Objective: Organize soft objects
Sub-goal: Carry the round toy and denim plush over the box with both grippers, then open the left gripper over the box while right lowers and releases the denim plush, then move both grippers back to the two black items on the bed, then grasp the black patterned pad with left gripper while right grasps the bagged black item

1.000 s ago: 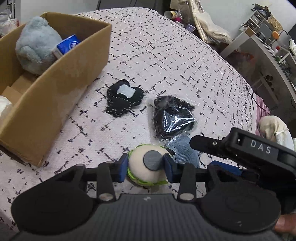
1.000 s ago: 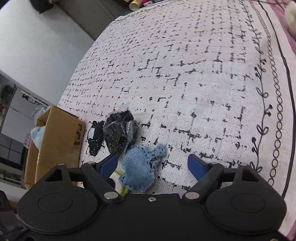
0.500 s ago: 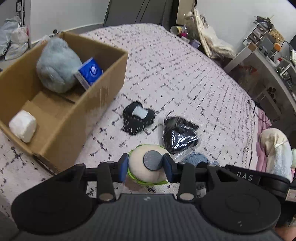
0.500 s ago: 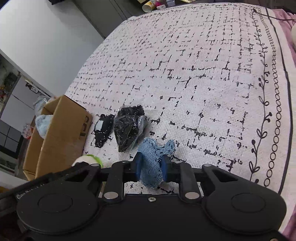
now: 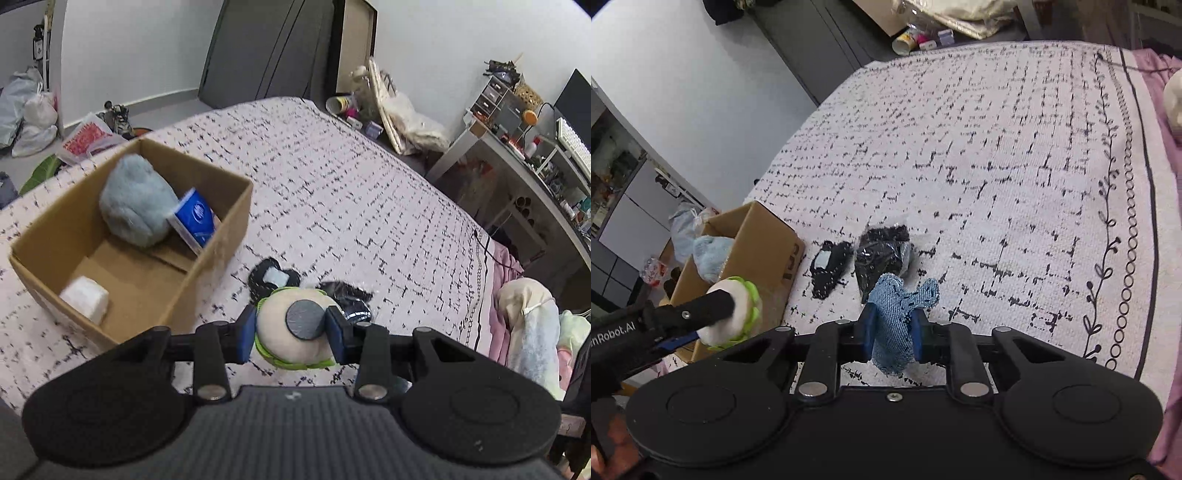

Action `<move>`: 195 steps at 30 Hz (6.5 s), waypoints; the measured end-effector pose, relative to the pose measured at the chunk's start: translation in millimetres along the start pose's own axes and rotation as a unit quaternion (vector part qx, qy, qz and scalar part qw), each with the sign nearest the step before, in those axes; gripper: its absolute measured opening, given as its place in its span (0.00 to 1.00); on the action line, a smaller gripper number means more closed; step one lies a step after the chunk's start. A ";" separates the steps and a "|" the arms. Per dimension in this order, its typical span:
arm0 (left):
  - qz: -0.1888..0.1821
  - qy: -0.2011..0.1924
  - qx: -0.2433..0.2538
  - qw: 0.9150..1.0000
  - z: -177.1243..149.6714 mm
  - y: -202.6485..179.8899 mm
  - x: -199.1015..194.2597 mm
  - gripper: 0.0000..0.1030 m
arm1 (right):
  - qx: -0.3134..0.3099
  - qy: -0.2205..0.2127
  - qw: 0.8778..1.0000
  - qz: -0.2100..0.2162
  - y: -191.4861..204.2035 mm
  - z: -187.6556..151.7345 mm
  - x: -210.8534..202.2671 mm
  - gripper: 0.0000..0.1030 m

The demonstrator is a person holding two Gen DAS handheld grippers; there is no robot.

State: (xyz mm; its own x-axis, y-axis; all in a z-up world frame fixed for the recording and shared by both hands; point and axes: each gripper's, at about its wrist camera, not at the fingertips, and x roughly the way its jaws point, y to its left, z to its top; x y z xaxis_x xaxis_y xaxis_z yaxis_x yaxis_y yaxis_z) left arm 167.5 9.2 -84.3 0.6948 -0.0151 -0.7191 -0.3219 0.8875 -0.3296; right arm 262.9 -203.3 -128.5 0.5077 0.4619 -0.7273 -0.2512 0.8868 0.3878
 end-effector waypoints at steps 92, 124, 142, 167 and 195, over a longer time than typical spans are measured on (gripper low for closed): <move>0.032 -0.047 -0.084 0.995 59.3 166.4 12.7 0.54 | -0.021 0.027 0.994 0.108 169.6 6.0 55.9 0.51; 0.028 -0.013 0.008 0.999 54.0 66.7 -20.4 0.92 | -0.080 -0.038 0.996 0.035 86.6 53.7 -49.8 0.88; 0.034 -0.012 0.052 0.998 47.3 -0.9 -9.0 0.92 | 0.013 -0.065 0.997 0.030 -6.4 62.0 -56.7 0.88; 0.053 0.030 0.026 0.998 28.5 -32.3 68.8 0.74 | 0.091 -0.002 0.994 0.064 -48.9 59.2 -4.3 0.68; 0.122 0.069 0.007 0.990 18.5 -34.4 152.4 0.55 | 0.166 0.056 0.979 0.107 -63.0 53.9 60.7 0.56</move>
State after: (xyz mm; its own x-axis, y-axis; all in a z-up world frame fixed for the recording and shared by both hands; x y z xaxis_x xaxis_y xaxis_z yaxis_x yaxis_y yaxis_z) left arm 296.3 -15.2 -171.2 0.5025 0.1395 -0.8533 -0.4595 0.8791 -0.1269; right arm 354.0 -231.9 -166.6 0.3742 0.6524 -0.6590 -0.0504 0.7239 0.6880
